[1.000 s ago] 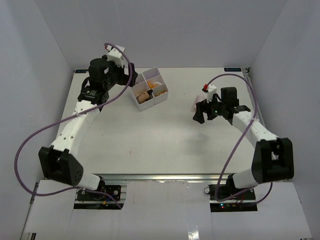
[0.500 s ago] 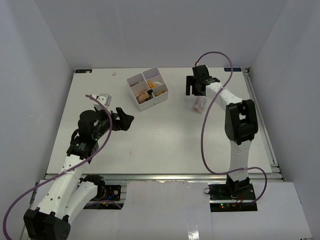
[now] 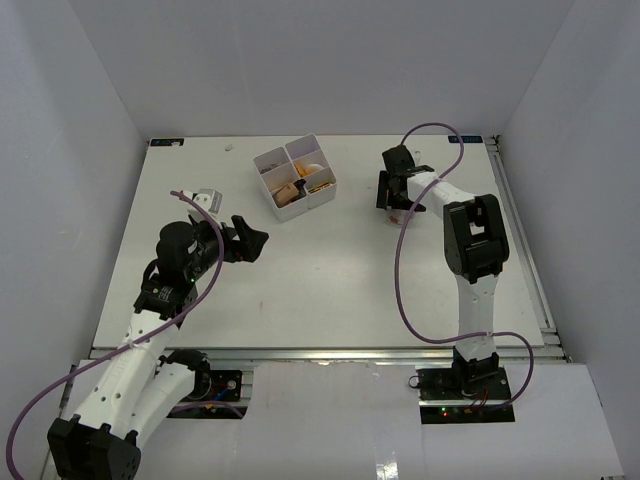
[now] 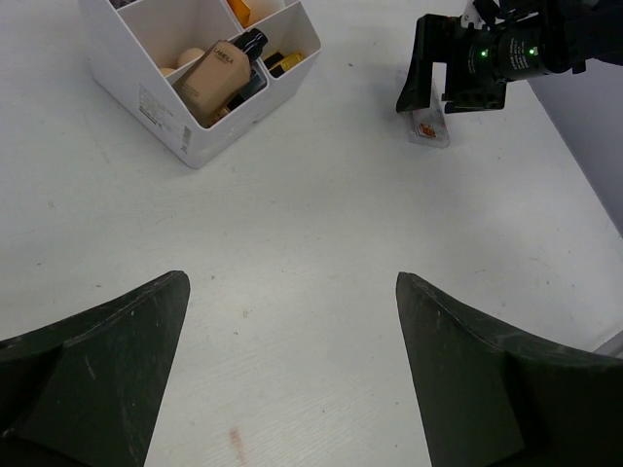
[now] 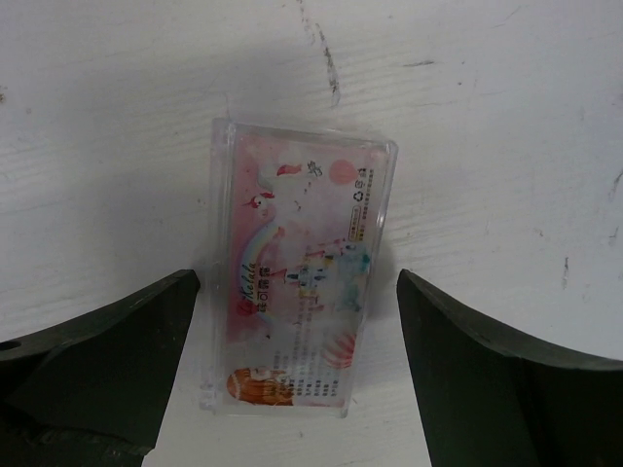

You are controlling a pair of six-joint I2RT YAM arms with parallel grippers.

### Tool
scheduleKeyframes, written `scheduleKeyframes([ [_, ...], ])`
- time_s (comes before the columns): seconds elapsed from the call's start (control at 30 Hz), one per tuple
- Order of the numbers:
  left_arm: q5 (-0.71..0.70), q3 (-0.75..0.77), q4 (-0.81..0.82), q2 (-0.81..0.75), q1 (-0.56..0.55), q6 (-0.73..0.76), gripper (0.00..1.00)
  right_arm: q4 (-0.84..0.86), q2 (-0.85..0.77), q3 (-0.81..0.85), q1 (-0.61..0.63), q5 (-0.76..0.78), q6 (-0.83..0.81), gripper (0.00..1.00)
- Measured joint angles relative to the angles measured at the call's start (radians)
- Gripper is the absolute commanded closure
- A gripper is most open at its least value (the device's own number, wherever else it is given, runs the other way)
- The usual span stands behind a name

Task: Organize the makeup

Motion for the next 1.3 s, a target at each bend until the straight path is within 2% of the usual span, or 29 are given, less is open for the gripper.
scheduleKeyframes([
  [0.27,-0.001,-0.003,0.001,0.0,0.0,0.0,0.02,0.034,-0.024,-0.054,-0.024,-0.126,0.045,0.1],
  [0.47,-0.001,-0.003,0.001,0.0,0.0,0.0,0.02,0.08,-0.075,-0.132,-0.046,-0.191,0.04,0.0],
  [0.5,-0.001,-0.003,0.001,0.0,0.0,0.0,0.02,0.088,-0.089,-0.152,-0.048,-0.203,0.036,0.02],
  [0.57,-0.001,-0.003,0.001,0.0,0.0,-0.001,0.02,0.095,-0.107,-0.178,-0.052,-0.226,0.022,0.1],
  [0.77,0.001,-0.004,0.002,0.0,0.0,-0.004,0.02,0.097,-0.112,-0.188,-0.056,-0.229,-0.028,0.2],
  [0.93,0.021,-0.009,0.014,0.0,0.0,-0.011,0.02,0.093,-0.105,-0.188,-0.056,-0.209,-0.079,0.33],
  [1.1,0.08,-0.02,0.048,0.023,0.0,-0.052,0.02,0.107,-0.108,-0.196,-0.053,-0.199,-0.13,0.58],
  [1.2,0.147,-0.021,0.083,0.057,0.0,-0.106,0.02,0.143,-0.126,-0.227,-0.053,-0.214,-0.166,0.75],
  [1.3,0.218,-0.026,0.136,0.093,0.0,-0.196,0.02,0.167,-0.155,-0.268,-0.053,-0.248,-0.211,0.87],
])
